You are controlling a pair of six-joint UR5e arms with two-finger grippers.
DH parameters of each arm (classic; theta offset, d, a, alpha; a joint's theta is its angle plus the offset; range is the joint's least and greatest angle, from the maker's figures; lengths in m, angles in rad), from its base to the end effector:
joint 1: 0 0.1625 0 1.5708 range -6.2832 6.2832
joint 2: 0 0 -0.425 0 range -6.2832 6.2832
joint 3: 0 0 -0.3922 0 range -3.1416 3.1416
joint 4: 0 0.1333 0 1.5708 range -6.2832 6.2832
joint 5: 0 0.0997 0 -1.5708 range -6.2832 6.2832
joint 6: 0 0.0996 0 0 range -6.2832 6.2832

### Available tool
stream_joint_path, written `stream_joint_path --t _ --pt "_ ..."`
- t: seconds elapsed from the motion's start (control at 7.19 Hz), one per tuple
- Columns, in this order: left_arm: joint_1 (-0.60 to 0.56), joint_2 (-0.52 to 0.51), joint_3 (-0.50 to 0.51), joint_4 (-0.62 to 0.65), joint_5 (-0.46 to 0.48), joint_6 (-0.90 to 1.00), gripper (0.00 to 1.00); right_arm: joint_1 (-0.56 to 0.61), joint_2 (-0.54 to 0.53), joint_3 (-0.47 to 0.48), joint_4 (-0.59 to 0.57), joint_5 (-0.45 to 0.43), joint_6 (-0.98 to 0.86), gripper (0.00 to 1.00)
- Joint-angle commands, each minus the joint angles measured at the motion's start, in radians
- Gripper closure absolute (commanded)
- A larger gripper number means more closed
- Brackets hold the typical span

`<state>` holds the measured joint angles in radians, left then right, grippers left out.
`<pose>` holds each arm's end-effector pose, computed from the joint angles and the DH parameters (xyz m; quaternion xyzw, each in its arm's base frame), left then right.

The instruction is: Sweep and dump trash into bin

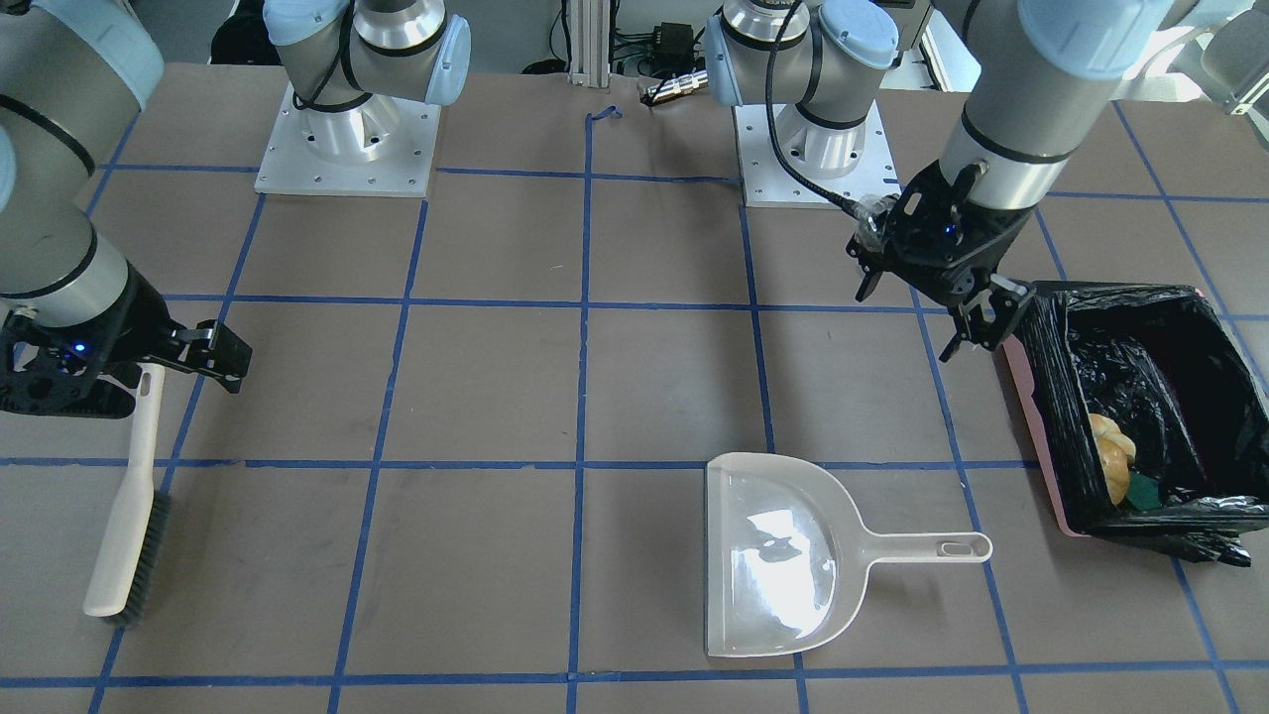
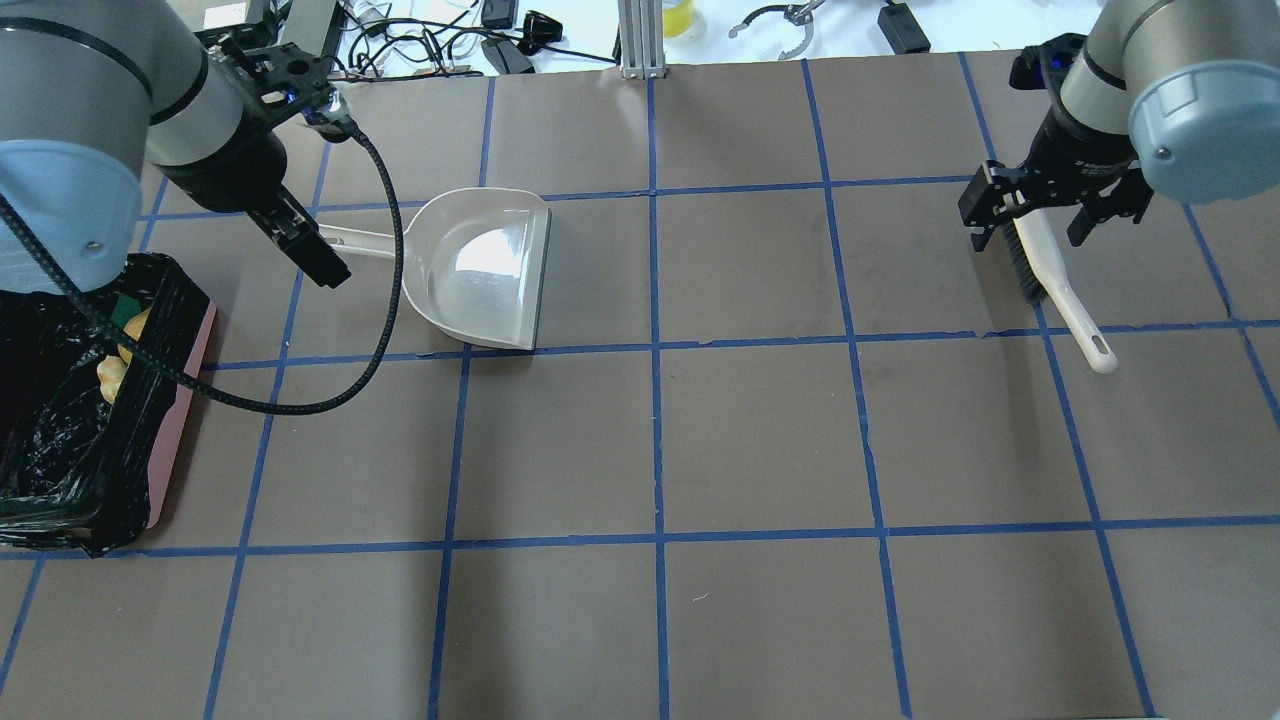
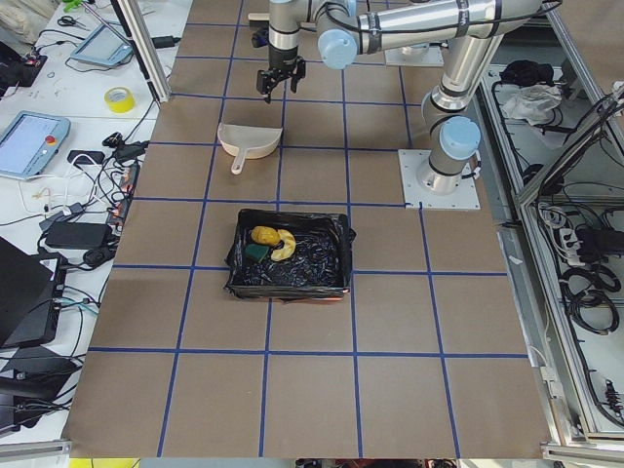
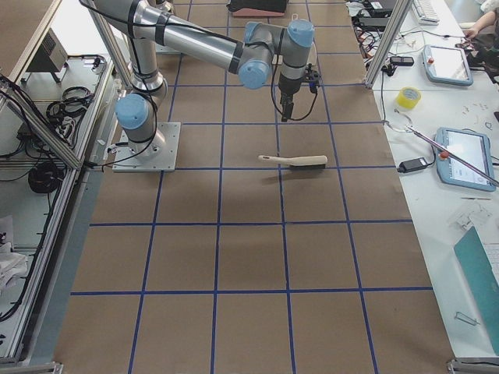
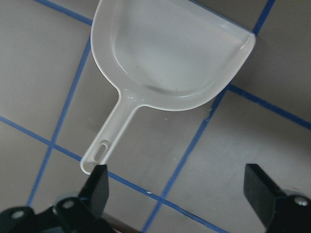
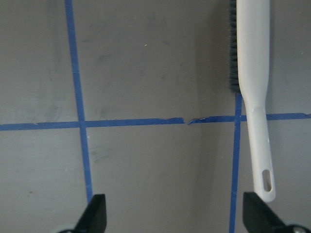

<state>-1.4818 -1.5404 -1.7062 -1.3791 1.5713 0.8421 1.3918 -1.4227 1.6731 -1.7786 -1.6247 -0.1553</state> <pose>-0.0896 -0.4950 0.4556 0.3674 0.9291 -0.0386 0.0197 0.0301 -0.5522 0.3821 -0.0113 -0.9993 -0.0255 0.0230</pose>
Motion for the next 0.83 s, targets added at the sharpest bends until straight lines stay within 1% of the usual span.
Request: stream_joint_path --t 0.0,0.14,0.28,0.42,0.7 --pt "-0.069 0.098 0.010 -0.078 -0.031 -0.397 0.00 0.094 -0.111 -0.012 0.120 0.003 0.137 0.01" --pt "-0.086 0.108 0.013 -0.078 -0.028 -0.631 0.00 0.148 -0.130 -0.039 0.149 0.023 0.195 0.01" --pt "-0.086 0.117 0.017 -0.086 -0.030 -0.819 0.00 0.185 -0.131 -0.083 0.201 0.048 0.256 0.00" --pt "-0.080 0.120 0.029 -0.084 -0.033 -0.833 0.00 0.223 -0.131 -0.122 0.255 0.067 0.338 0.00" --pt "-0.084 0.132 0.033 -0.075 -0.025 -0.894 0.00 0.237 -0.128 -0.136 0.249 0.052 0.344 0.00"
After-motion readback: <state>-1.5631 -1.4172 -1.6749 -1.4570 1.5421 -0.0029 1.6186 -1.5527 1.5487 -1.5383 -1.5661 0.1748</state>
